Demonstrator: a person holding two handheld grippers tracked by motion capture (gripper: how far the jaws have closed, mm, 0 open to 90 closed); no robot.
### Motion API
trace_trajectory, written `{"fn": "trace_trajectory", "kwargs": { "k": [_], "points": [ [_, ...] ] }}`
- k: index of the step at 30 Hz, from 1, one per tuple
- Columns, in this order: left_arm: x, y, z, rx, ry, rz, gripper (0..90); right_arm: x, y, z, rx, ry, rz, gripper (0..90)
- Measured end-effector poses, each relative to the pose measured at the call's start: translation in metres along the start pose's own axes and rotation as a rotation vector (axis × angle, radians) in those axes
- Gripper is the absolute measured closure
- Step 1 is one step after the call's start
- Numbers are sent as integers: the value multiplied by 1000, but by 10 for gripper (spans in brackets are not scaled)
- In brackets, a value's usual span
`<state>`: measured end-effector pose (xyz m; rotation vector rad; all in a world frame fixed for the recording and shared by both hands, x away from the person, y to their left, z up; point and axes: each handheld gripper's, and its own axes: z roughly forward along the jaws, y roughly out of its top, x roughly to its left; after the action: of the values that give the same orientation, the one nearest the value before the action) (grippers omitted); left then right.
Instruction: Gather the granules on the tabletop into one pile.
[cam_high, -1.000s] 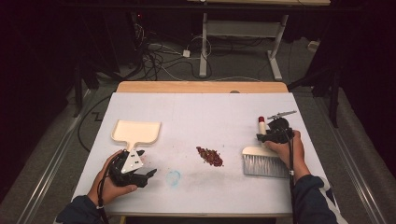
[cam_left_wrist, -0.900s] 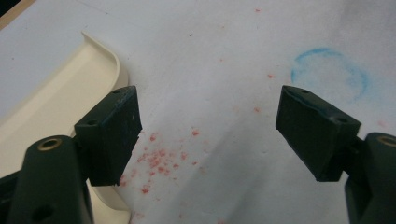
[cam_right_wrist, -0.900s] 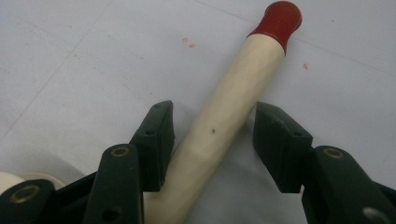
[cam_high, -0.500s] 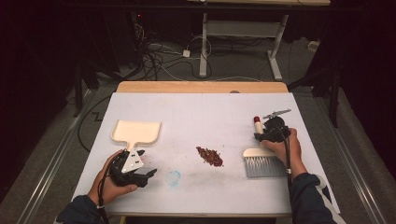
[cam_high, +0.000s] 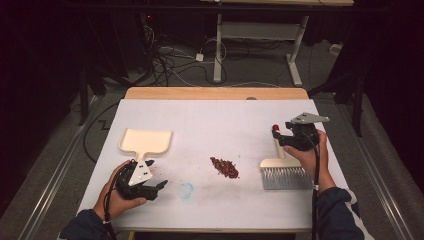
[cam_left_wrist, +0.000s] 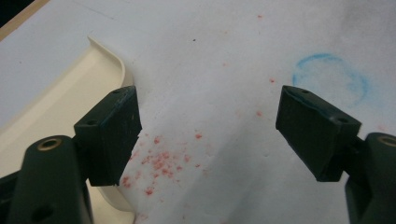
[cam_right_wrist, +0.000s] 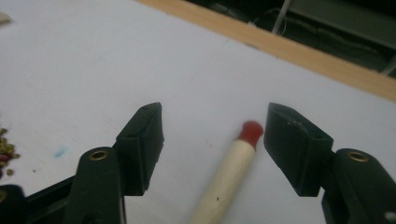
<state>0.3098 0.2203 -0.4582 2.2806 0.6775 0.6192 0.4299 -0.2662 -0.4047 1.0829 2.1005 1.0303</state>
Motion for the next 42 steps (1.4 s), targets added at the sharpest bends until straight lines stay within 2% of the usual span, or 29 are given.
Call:
{"fn": "trace_trajectory", "kwargs": {
  "k": [4, 8, 12, 14, 19, 25, 27, 32, 34, 39, 42],
  "points": [
    [0, 0, -1, -2, 3, 0, 211, 7, 3, -14, -78, 23, -12, 334],
    [0, -1, -2, -4, 7, -3, 211, 16, 3, -30, -143, 35, -50, 281],
    [-2, 0, -3, -6, 8, 1, 210, 27, 2, -42, -189, 22, -74, 197],
    [-2, 0, -4, -8, 8, 2, 210, 32, 0, -44, -197, 19, -81, 170],
    [-3, 0, -3, -4, 12, 8, 210, 45, -4, -53, -226, -4, -126, 170],
    [-3, 0, -4, -6, 16, 10, 210, 54, -11, -65, -249, 19, -154, 162],
    [-2, 0, -4, -4, 15, 13, 210, 57, -14, -69, -251, 10, -168, 163],
    [-3, 2, -3, -1, 14, 16, 199, 62, -23, -74, -260, 18, -180, 163],
    [-3, 2, -2, -4, 13, 18, 199, 63, -28, -77, -273, 4, -194, 164],
    [-3, 2, -2, -11, 13, 15, 199, 65, -37, -82, -295, 23, -196, 165],
    [-3, 3, -1, -12, 12, 20, 198, 68, -44, -84, -277, 14, -205, 167]
  ]
}}
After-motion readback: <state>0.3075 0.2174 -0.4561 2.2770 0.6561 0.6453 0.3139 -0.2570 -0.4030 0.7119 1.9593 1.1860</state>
